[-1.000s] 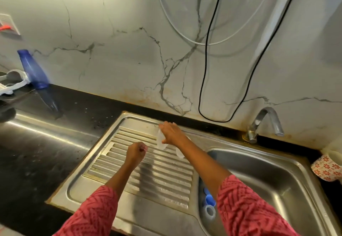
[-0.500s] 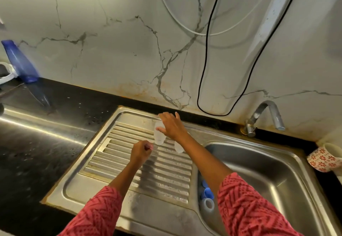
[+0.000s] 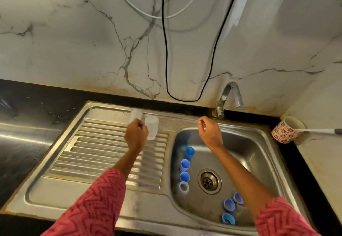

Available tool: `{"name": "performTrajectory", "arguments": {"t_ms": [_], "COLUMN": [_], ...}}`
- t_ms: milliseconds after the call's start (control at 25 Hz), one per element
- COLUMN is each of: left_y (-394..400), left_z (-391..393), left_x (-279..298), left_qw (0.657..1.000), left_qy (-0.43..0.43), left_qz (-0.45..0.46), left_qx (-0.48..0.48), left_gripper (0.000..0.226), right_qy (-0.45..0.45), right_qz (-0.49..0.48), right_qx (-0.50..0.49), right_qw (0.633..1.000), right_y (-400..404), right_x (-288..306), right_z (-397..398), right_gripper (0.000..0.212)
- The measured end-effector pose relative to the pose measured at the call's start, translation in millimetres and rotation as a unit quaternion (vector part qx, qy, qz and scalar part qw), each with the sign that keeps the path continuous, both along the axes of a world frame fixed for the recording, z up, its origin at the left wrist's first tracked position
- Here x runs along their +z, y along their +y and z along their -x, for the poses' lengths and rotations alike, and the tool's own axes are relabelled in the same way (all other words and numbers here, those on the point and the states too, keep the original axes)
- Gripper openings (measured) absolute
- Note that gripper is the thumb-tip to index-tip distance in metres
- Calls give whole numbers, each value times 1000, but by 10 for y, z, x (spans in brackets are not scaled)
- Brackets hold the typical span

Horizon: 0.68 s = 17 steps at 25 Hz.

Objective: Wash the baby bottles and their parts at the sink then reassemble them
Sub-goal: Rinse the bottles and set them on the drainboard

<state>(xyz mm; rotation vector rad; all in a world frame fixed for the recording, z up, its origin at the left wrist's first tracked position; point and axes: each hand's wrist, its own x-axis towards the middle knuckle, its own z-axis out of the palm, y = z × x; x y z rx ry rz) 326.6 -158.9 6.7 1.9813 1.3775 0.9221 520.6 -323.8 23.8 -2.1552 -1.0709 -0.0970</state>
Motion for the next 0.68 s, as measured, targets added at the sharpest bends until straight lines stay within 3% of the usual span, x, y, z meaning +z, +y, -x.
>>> {"name": "performTrajectory", "arguments": {"t_ms": [120,200,320,400,480,600,680], "left_y": [357,522,838,1007,1151,1213,1179], "left_z": [-9,-76,-205,-291,-365,-398,-348], "left_x": [119,103,-19,-76,-153,-227,-223], "left_qw": [997,995,982,958,948,954,969], "left_qy": [25,45,171,227,236,233,167], "left_qz": [-21,-20,79,168,198,169,154], "left_qx": [76,92,27,-40,-73,-87,-95], "left_gripper": [4,9,43,69,81,83,77], "right_qy": [77,180,258,282,305,332,351], "right_qz": [11,42,126,147,145,192,206], "right_qx": [-6,41,87,51,-7,-48,-58], "right_qw": [997,982,954,947,941,922,911], "right_y": [-73,116,671,1097,1499,1883,1999], "right_x": [-64,-102,-178,-164,-144,-147,-147], "right_z": [-8,112,366,519,586,646,717], "right_gripper": [13,30,65,74,75,89,93]}}
